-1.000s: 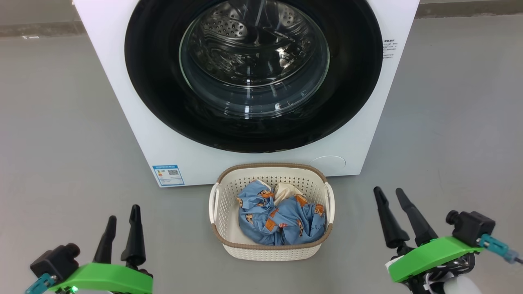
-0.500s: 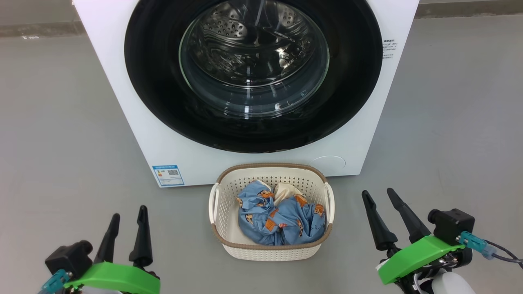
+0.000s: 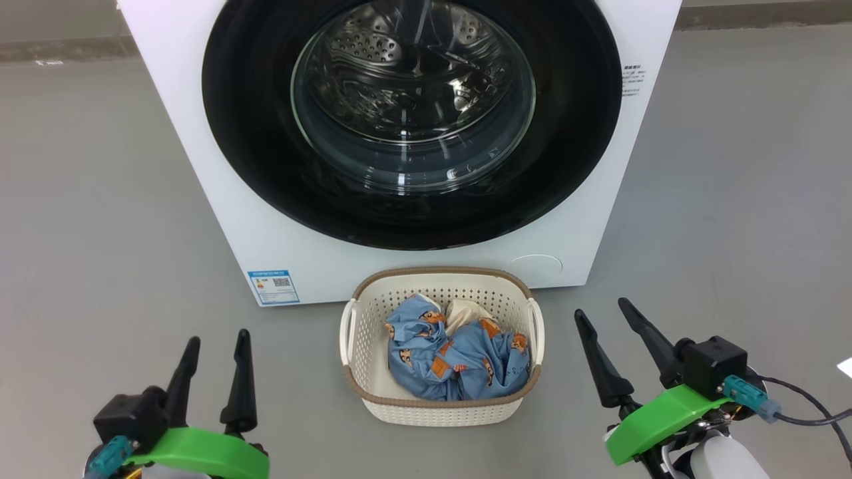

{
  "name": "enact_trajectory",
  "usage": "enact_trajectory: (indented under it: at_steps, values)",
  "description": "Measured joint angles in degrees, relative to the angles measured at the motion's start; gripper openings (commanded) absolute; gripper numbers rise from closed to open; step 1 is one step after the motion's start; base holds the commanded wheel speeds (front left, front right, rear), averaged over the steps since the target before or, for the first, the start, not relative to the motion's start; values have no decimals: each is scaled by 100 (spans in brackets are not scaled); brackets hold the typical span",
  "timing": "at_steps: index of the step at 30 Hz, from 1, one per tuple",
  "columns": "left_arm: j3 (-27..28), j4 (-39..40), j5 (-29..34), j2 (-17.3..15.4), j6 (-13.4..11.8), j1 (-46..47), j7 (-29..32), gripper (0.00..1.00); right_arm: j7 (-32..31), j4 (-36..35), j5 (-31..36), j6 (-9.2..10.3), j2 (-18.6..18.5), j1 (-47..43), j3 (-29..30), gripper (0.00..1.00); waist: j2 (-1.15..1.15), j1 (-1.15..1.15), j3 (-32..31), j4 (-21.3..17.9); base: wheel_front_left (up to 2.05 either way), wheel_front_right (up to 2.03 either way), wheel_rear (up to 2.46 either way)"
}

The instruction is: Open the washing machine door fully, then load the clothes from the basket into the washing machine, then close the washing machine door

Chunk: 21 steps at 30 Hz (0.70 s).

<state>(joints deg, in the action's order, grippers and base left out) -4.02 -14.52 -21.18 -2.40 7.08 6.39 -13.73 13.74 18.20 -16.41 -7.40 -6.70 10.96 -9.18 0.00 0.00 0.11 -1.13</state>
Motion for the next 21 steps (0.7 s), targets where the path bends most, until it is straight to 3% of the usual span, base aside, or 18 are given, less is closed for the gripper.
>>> enact_trajectory:
  at_steps: [21]
  values:
    - [-14,16,199,-4,25,7,-75,100,56,-25,215,0,-58,118,-103,100,0,0,-35,11,0,0,0]
